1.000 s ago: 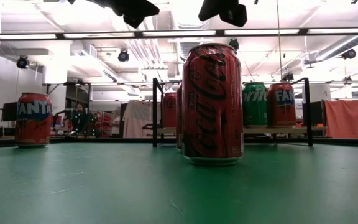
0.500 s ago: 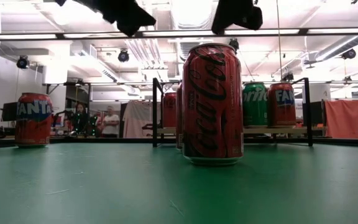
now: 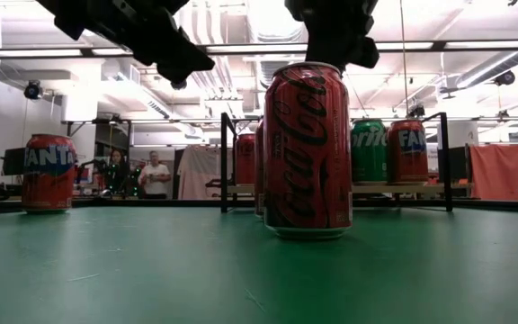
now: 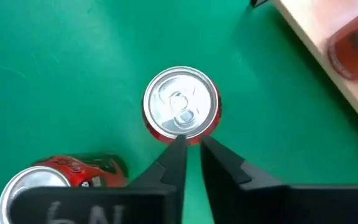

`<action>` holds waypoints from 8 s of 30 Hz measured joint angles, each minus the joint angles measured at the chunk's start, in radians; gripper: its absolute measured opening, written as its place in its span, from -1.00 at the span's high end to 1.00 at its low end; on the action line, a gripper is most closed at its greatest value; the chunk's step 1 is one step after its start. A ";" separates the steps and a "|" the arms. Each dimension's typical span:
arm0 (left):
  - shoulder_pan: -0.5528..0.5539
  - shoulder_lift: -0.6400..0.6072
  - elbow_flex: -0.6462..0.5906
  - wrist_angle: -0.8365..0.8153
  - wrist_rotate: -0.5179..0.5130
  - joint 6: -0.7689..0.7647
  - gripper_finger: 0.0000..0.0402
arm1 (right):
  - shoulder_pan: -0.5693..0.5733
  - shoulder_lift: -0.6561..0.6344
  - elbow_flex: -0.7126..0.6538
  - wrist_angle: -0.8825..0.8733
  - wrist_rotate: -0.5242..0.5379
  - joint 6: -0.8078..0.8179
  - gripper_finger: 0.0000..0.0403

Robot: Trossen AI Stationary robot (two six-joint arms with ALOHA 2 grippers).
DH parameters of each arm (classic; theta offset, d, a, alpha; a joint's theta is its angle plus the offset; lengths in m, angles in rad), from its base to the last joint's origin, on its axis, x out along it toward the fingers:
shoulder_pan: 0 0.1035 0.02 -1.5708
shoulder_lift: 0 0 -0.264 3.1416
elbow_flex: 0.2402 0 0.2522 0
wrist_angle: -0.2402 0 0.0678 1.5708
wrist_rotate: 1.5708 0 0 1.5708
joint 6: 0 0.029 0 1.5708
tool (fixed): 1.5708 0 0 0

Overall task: Place canned beverage on shelf
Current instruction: Put the red-black soda can on the shelf aligned with the other red-black soda can

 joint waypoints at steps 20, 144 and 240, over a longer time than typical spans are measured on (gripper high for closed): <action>0.000 0.046 -0.014 0.030 0.002 -0.059 0.84 | 0.038 0.001 -0.086 -0.120 -0.027 -0.234 -0.51; -0.033 -0.134 -0.276 0.711 -0.701 0.166 -0.25 | -0.014 -0.139 -0.485 1.258 0.556 -0.443 -0.26; -0.045 -0.021 -0.098 0.213 -0.676 0.060 -0.25 | 0.111 -0.087 -0.662 0.353 -0.069 0.092 -0.54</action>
